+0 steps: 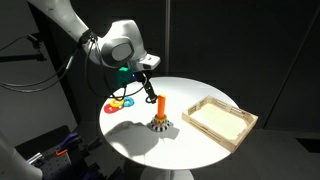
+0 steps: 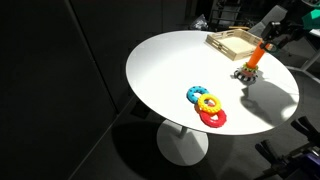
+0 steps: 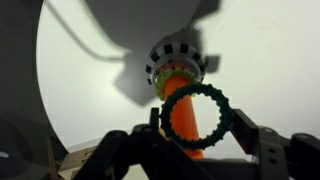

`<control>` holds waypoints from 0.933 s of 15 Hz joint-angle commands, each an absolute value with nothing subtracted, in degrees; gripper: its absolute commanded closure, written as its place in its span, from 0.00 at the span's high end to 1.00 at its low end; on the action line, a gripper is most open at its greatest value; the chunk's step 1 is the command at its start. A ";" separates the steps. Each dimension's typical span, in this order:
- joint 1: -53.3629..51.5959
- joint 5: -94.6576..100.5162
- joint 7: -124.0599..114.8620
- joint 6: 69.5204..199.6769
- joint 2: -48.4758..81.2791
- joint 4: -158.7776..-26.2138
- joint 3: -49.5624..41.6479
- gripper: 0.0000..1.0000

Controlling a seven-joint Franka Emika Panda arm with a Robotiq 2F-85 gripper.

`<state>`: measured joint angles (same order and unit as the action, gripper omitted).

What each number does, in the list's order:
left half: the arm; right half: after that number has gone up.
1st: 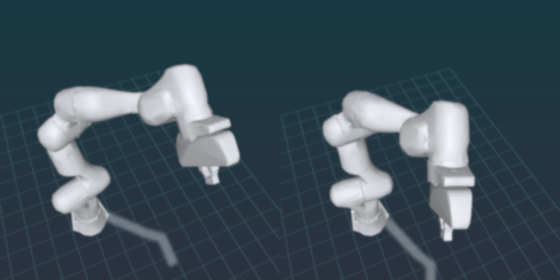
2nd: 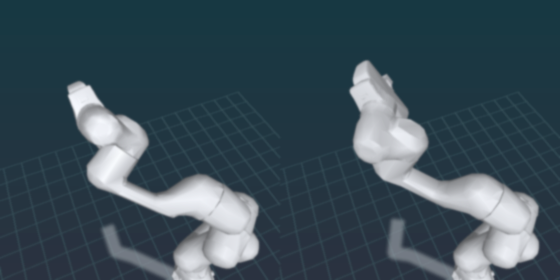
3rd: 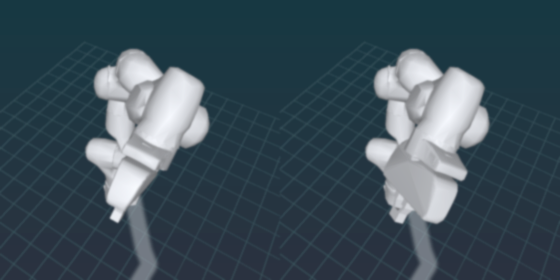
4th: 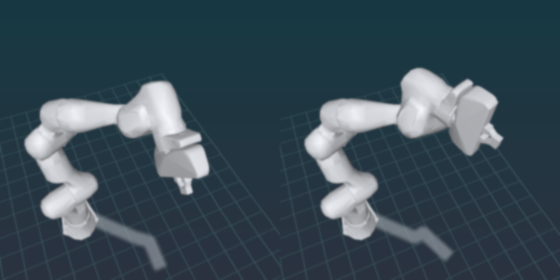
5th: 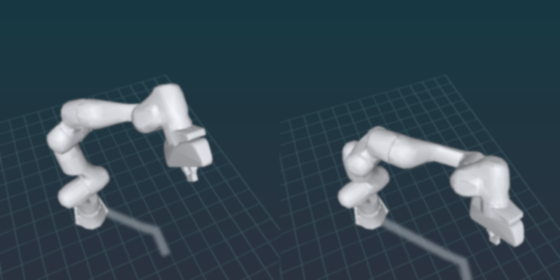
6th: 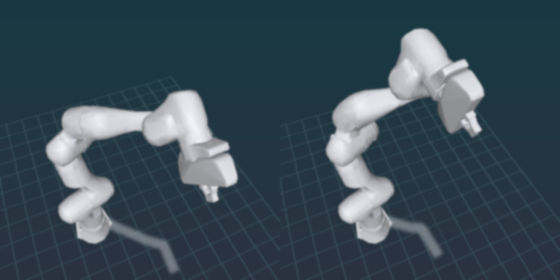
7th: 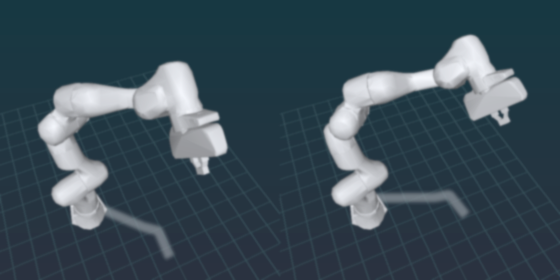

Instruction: Put the dark green ring on the stack

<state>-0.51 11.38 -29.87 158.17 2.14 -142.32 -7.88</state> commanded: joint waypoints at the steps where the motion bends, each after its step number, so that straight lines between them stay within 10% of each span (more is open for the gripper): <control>1: 1.06 14.36 -33.26 158.26 1.30 -141.49 -7.51 0.47; 14: 2.79 18.70 -39.07 160.54 3.04 -139.15 -7.89 0.47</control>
<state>1.98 16.88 -36.81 160.31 1.98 -140.71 -7.92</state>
